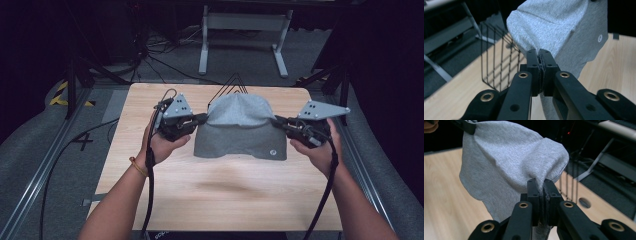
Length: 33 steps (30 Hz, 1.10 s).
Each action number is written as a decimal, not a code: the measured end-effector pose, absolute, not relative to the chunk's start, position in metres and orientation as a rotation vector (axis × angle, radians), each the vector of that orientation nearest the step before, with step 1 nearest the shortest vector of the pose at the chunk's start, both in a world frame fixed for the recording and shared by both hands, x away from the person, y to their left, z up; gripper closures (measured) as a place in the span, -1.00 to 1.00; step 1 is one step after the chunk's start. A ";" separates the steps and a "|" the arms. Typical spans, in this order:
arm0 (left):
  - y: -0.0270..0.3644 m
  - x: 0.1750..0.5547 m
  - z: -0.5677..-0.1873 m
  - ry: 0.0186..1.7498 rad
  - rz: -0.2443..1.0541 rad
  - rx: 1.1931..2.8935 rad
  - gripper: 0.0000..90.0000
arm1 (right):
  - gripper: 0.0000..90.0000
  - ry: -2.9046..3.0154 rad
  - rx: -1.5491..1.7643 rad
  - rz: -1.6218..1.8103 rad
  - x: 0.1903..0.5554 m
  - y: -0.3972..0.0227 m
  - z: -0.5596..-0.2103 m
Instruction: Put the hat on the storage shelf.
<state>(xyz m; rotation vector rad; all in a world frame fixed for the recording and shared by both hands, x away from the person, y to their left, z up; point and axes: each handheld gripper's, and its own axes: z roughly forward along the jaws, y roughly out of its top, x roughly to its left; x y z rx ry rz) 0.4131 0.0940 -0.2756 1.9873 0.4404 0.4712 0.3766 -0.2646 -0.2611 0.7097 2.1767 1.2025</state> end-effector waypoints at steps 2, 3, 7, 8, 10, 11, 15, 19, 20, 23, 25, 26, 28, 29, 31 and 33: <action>0.093 0.419 -0.265 0.425 0.463 1.981 0.95 | 0.90 2.151 0.714 1.229 0.384 -0.267 -0.247; 0.092 0.423 -0.260 0.416 0.467 1.985 0.95 | 0.90 2.141 0.716 1.230 0.386 -0.267 -0.243; 0.090 0.440 -0.244 0.433 0.491 1.987 0.95 | 0.90 2.113 0.723 1.198 0.402 -0.265 -0.226; 0.091 0.444 -0.241 0.441 0.492 1.979 0.95 | 0.90 2.106 0.716 1.187 0.406 -0.265 -0.223; 0.091 0.453 -0.233 0.454 0.508 1.968 0.95 | 0.90 2.088 0.715 1.197 0.413 -0.264 -0.216; 0.092 0.455 -0.229 0.454 0.514 1.966 0.95 | 0.90 2.081 0.706 1.185 0.415 -0.263 -0.213; 0.093 0.465 -0.211 0.473 0.534 1.920 0.95 | 0.90 2.044 0.681 1.171 0.425 -0.262 -0.199; 0.091 0.477 -0.199 0.490 0.557 1.905 0.95 | 0.90 2.025 0.685 1.172 0.437 -0.260 -0.190; 0.090 0.481 -0.197 0.492 0.561 1.920 0.95 | 0.90 2.024 0.684 1.165 0.440 -0.259 -0.189; 0.085 0.493 -0.190 0.489 0.573 1.948 0.95 | 0.90 2.027 0.668 1.120 0.453 -0.254 -0.185; 0.082 0.500 -0.189 0.495 0.580 1.956 0.95 | 0.90 2.029 0.677 1.125 0.460 -0.254 -0.183; 0.082 0.503 -0.189 0.496 0.583 1.958 0.95 | 0.90 2.022 0.680 1.124 0.464 -0.254 -0.183; 0.081 0.510 -0.192 0.520 0.570 1.948 0.95 | 0.90 2.010 0.689 1.145 0.470 -0.255 -0.182; 0.081 0.513 -0.194 0.529 0.562 1.941 0.95 | 0.90 2.004 0.699 1.153 0.473 -0.256 -0.182; 0.079 0.518 -0.198 0.552 0.566 1.941 0.95 | 0.90 1.994 0.712 1.174 0.480 -0.258 -0.184; 0.077 0.521 -0.200 0.560 0.572 1.948 0.95 | 0.90 2.003 0.724 1.167 0.486 -0.258 -0.187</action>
